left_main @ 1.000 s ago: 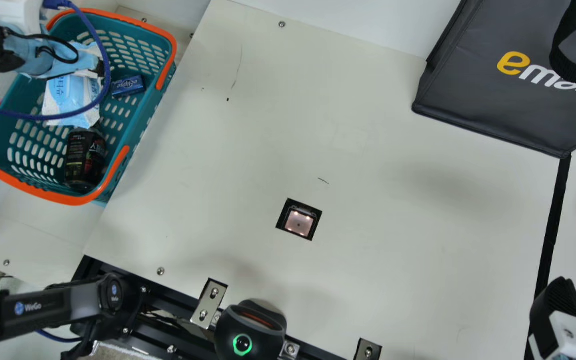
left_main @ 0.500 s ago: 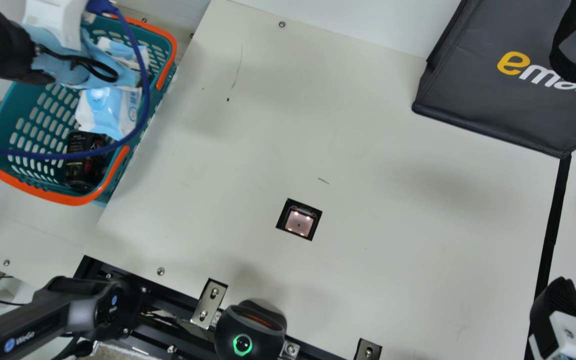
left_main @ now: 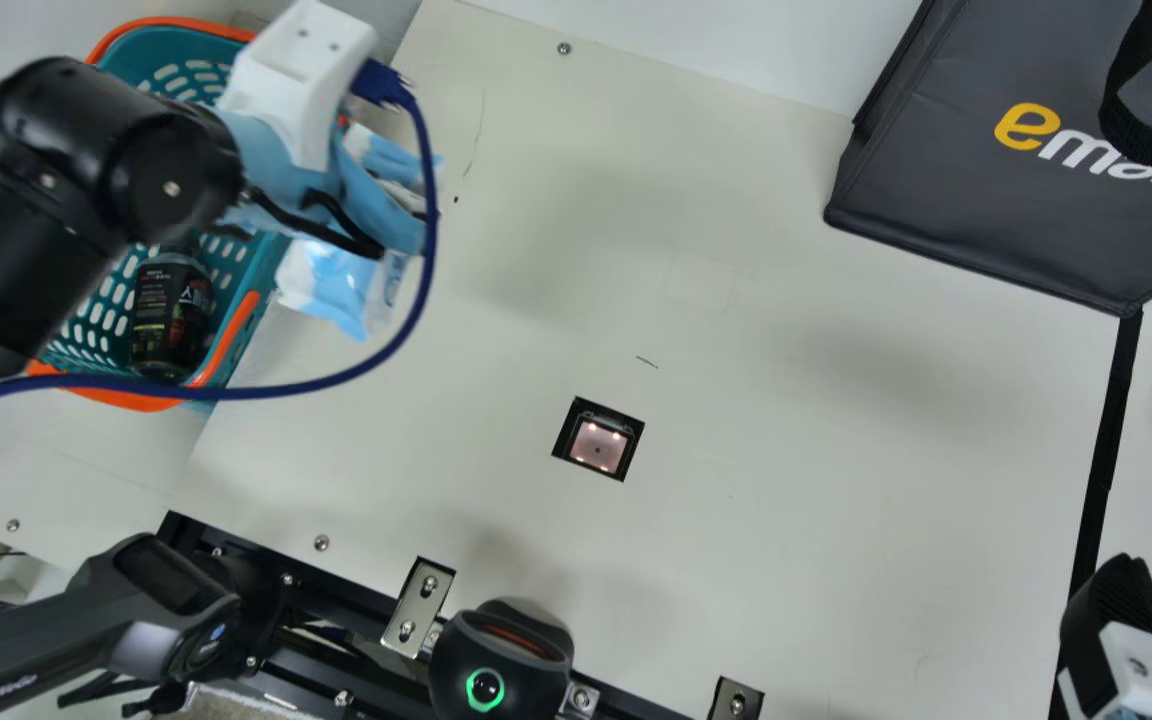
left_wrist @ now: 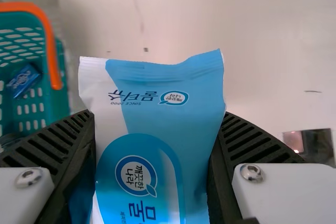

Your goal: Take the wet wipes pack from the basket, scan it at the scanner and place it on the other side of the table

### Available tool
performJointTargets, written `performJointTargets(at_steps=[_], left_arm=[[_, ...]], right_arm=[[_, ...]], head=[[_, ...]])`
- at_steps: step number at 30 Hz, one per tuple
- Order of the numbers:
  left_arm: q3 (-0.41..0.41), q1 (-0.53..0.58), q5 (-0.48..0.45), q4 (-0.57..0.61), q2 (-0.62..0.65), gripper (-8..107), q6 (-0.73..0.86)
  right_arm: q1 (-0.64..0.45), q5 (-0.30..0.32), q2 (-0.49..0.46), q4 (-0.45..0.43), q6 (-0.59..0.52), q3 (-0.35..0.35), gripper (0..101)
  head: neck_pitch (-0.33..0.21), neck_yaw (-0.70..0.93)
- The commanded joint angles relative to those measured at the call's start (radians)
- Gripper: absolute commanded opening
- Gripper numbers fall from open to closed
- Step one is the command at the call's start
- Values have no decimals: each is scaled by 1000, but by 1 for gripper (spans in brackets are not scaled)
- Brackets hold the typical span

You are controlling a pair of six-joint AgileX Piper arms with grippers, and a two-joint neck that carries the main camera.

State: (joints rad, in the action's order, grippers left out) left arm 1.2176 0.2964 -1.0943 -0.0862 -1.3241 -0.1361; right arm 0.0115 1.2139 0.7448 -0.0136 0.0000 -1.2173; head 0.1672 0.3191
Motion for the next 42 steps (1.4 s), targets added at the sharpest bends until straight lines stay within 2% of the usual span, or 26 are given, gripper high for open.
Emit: performJointTargets(at_steps=[1, 9, 19, 28, 42], left_arm=[[4, 128, -3, -26, -10, -8, -98], [29, 339, -24, -95, -80, -8, -304], [62, 503, -38, -129, -188, -8, -502], [53, 570, 2, -129, -269, -8, -603], [1, 587, 123, -126, -374, -8, -690]], right_arm=[[0, 0, 0, 0, 0, 0, 95], [0, 0, 0, 0, 0, 0, 95], [0, 0, 0, 0, 0, 0, 95], [0, 0, 0, 0, 0, 0, 95], [0, 0, 0, 0, 0, 0, 95]], head=[[-29, 2], [-29, 2], [-29, 2], [-29, 2], [-29, 2]])
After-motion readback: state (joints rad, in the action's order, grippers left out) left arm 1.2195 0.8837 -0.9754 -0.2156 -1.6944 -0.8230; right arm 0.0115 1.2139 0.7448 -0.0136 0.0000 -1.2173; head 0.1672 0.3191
